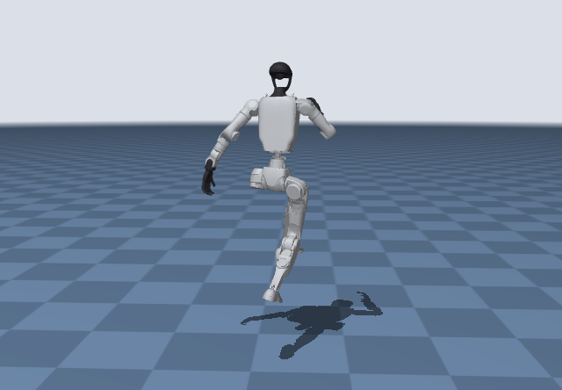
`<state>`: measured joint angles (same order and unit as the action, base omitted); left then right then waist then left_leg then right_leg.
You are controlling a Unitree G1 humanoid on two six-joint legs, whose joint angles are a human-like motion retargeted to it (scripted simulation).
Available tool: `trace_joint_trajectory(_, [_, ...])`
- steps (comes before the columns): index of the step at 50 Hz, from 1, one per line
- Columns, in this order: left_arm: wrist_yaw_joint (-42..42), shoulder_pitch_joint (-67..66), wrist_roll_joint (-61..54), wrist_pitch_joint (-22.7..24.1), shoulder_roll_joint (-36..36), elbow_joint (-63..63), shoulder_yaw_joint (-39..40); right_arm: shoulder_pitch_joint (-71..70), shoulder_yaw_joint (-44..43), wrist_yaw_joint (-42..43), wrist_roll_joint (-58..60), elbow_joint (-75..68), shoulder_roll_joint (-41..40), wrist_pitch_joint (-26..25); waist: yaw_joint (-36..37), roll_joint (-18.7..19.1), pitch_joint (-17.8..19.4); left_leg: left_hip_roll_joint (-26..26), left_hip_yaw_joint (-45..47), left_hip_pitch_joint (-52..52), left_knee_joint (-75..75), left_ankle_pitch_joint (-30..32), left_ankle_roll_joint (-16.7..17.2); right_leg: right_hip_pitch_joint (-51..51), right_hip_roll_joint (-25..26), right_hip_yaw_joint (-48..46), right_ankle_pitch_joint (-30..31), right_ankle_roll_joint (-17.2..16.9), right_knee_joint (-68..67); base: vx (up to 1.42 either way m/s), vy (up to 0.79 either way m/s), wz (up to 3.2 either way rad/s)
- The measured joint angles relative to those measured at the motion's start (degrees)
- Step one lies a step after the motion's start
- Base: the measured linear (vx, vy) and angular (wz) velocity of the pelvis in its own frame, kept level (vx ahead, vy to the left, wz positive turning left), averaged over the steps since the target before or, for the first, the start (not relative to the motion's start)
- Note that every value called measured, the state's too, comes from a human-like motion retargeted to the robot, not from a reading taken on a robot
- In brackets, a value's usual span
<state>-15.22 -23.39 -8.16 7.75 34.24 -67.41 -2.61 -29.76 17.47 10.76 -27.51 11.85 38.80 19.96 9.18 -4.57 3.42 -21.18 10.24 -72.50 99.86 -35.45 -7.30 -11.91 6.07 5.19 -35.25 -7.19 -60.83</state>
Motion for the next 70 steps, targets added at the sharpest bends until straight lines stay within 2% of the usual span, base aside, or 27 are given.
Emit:
trace_joint_trajectory(5, [7.69,3.60,-4.66,0.56,-8.38,-2.55,0.89,14.93,4.74,-4.01,4.57,-14.79,-4.99,-3.97,-2.92,-2.55,-4.06,0.14,1.05,13.30,-15.34,2.00,-0.01,-4.70,-3.93,-1.14,13.43,-6.24,-13.85,0.33,0.01,0.03])
trace_joint_trajectory(7, [11.11,6.34,-5.81,1.00,-11.16,-2.32,-0.03,20.43,6.34,-5.11,7.04,-22.52,-7.20,-5.14,-5.16,-3.64,-5.05,-1.10,1.10,17.79,-20.81,1.59,-0.60,-8.84,-7.12,-1.81,16.17,-6.18,-24.21,0.24,-0.03,0.18])
trace_joint_trajectory(10, [15.40,12.24,-7.27,2.09,-13.63,0.86,-2.95,26.96,7.77,-5.60,10.64,-34.93,-10.24,-6.57,-8.94,-3.75,-5.62,-2.21,-0.67,24.39,-28.16,0.62,-0.91,-19.74,-11.21,-1.70,14.70,-1.74,-43.09,0.19,-0.05,0.10])
trace_joint_trajectory(12, [17.57,17.23,-8.55,3.08,-14.25,5.65,-6.11,30.67,7.79,-5.67,12.43,-42.98,-11.76,-6.90,-11.38,-1.94,-5.69,-1.48,-2.82,29.16,-32.99,0.66,0.22,-30.24,-10.47,-0.31,11.10,2.87,-55.31,0.13,-0.06,-0.05])
trace_joint_trajectory(15, [19.56,25.54,-11.89,4.92,-14.14,16.44,-10.98,36.04,7.10,-6.10,13.42,-54.23,-12.81,-7.23,-14.53,2.02,-4.93,0.74,-6.60,36.39,-41.58,0.89,2.60,-48.25,-5.74,1.59,8.81,8.63,-70.12,0.08,-0.05,-0.05])
trace_joint_trajectory(17, [20.90,31.71,-14.45,6.81,-13.33,25.42,-13.81,39.30,5.96,-6.49,13.85,-60.63,-12.75,-7.62,-16.00,4.23,-3.25,1.96,-8.68,41.18,-46.25,0.24,3.64,-59.80,-2.20,1.88,9.05,10.61,-76.26,0.07,-0.03,-0.02])
trace_joint_trajectory(20, [23.25,42.26,-17.10,10.34,-11.36,38.74,-17.54,43.20,4.11,-6.80,14.81,-69.00,-12.08,-8.17,-17.07,6.22,0.51,3.17,-10.39,48.47,-50.56,-1.94,4.49,-74.43,2.10,0.96,10.02,11.46,-81.10,0.09,0.01,-0.18])
trace_joint_trajectory(22, [25.01,50.21,-17.62,12.47,-9.57,45.66,-19.85,45.01,3.05,-6.69,15.77,-73.28,-11.17,-8.59,-17.49,6.69,5.59,3.70,-11.28,55.53,-51.23,-4.20,4.49,-77.79,3.57,-0.92,9.25,11.16,-81.53,0.12,0.05,-0.29])
trace_joint_trajectory(24, [26.81,58.44,-16.98,14.07,-7.61,50.68,-21.94,46.26,2.10,-6.30,16.80,-76.64,-9.83,-9.12,-18.02,6.90,11.11,4.32,-11.89,62.64,-51.14,-6.25,4.51,-77.75,3.89,-3.20,7.43,10.95,-80.29,0.14,0.06,-0.27])
trace_joint_trajectory(26, [28.67,66.45,-15.78,15.02,-5.57,54.00,-23.81,46.97,1.09,-5.78,17.87,-79.24,-8.17,-9.74,-18.62,6.89,14.76,4.67,-12.21,67.45,-51.27,-7.22,4.55,-77.54,3.60,-5.05,5.99,10.67,-77.62,0.18,0.07,-0.21])
trace_joint_trajectory(28, [30.70,73.58,-14.19,15.54,-3.51,56.03,-25.45,47.55,-0.07,-5.14,18.91,-81.09,-6.27,-10.45,-19.31,7.22,16.39,5.27,-12.45,69.94,-51.01,-7.90,4.79,-77.25,2.91,-6.91,5.01,10.28,-73.88,0.23,0.05,-0.12])
trace_joint_trajectory(30, [32.29,79.39,-12.58,15.43,-1.68,57.17,-26.90,48.03,-1.36,-4.39,19.84,-82.32,-4.36,-11.26,-20.07,8.18,15.99,6.40,-12.55,70.01,-50.17,-8.20,5.26,-76.94,1.96,-8.85,4.51,9.79,-69.35,0.27,0.04,-0.05])
trace_joint_trajectory(33, [33.37,84.44,-10.92,14.47,0.43,58.11,-28.76,48.89,-3.43,-3.37,20.82,-82.97,-1.91,-12.18,-21.19,11.91,11.10,9.58,-12.73,65.00,-47.47,-6.96,7.09,-76.50,-0.02,-12.06,5.01,9.11,-61.08,0.33,0.01,-0.01])
trace_joint_trajectory(35, [32.89,85.42,-10.28,13.76,1.39,58.69,-29.72,49.75,-4.80,-2.63,21.32,-82.53,-0.81,-12.68,-21.45,14.86,5.45,11.08,-13.15,59.22,-46.02,-3.50,9.17,-76.25,-1.36,-13.49,5.85,8.78,-54.65,0.37,-0.03,0.01])
trace_joint_trajectory(37, [31.53,83.94,-9.77,13.33,1.97,59.72,-30.12,50.88,-5.94,-1.93,21.86,-81.50,-0.56,-12.85,-21.45,17.16,-0.35,11.66,-13.61,53.36,-44.83,2.65,11.91,-73.98,-2.84,-14.13,6.34,8.87,-47.70,0.37,-0.06,0.27])
trace_joint_trajectory(40, [29.15,78.40,-8.96,13.20,1.73,61.73,-29.81,53.06,-7.52,-0.70,22.67,-79.21,-1.80,-12.61,-21.51,19.39,-5.58,14.64,-11.57,47.07,-38.91,13.29,14.65,-64.96,-4.75,-14.90,6.19,8.77,-36.91,0.36,-0.09,0.65])
trace_joint_trajectory(43, [26.96,69.49,-8.54,13.33,0.86,63.95,-28.49,54.77,-8.89,0.62,22.45,-76.32,-5.25,-11.68,-19.82,20.12,-8.31,16.85,-10.36,40.30,-25.28,22.10,16.41,-54.47,-3.94,-15.41,5.39,8.31,-27.21,0.33,-0.11,0.43])
trace_joint_trajectory(46, [24.94,58.48,-8.03,12.66,-0.05,64.31,-25.01,53.36,-9.96,1.96,21.08,-71.56,-8.45,-11.13,-16.53,19.94,-9.21,17.71,-9.16,31.87,-4.78,22.90,15.21,-43.72,-0.86,-13.92,0.92,8.49,-17.79,0.34,-0.10,-0.04])
trace_joint_trajectory(48, [23.71,50.83,-7.87,11.67,-0.25,62.64,-20.76,49.68,-10.24,2.62,20.21,-66.82,-9.62,-10.74,-14.73,18.65,-8.45,16.35,-7.69,24.47,9.40,21.41,13.62,-37.52,0.61,-11.50,-5.43,10.13,-12.62,0.35,-0.09,-0.09])
trace_joint_trajectory(50, [22.68,42.49,-7.21,10.51,-0.97,59.17,-15.40,44.39,-10.34,3.05,19.02,-61.10,-10.74,-9.71,-13.50,16.62,-6.55,14.20,-5.41,15.71,21.94,20.66,11.91,-32.47,0.59,-9.24,-9.23,11.68,-9.26,0.35,-0.07,-0.02])
trace_joint_trajectory(55, [19.57,21.03,-6.27,5.99,-6.47,44.81,-4.99,27.76,-8.79,4.66,11.48,-38.42,-11.95,-4.42,-10.45,12.92,0.34,9.95,-1.19,-6.88,40.02,21.36,8.70,-22.63,3.30,-4.32,-12.43,12.60,-6.60,0.39,-0.02,-0.22])
trace_joint_trajectory(58, [15.75,11.01,-5.11,3.91,-6.54,38.25,-3.92,15.07,-7.30,6.89,7.83,-21.24,-10.00,-1.90,-8.50,10.90,3.59,8.00,-0.44,-14.89,40.25,21.31,6.97,-15.66,4.70,-1.50,-12.61,11.01,-5.22,0.45,0.02,-0.26])
trace_joint_trajectory(62, [12.04,0.95,-3.35,3.20,-3.83,34.49,-3.75,-3.04,-4.34,11.23,7.04,-4.75,-6.75,0.87,-5.44,8.77,7.14,5.59,0.40,-16.41,33.83,19.40,5.49,-6.22,6.26,3.22,-12.10,8.22,-2.34,0.48,0.06,-0.28])
trace_joint_trajectory(66, [11.58,-5.23,-3.12,3.77,-2.60,32.97,-2.30,-16.63,-0.71,15.00,8.55,2.37,-4.03,2.62,-1.95,7.60,6.07,3.78,0.33,-15.70,24.35,17.73,5.42,-2.82,6.73,5.52,-11.69,6.38,-0.20,0.50,0.06,-0.39])
trace_joint_trajectory(70, [13.14,-7.96,-3.62,4.72,-4.24,32.17,-0.63,-22.13,2.22,16.17,9.59,3.52,-3.53,3.33,0.23,6.16,4.24,2.74,0.35,-10.98,15.20,15.79,5.13,-1.16,6.07,7.07,-11.08,5.09,0.60,0.50,0.03,-0.29])
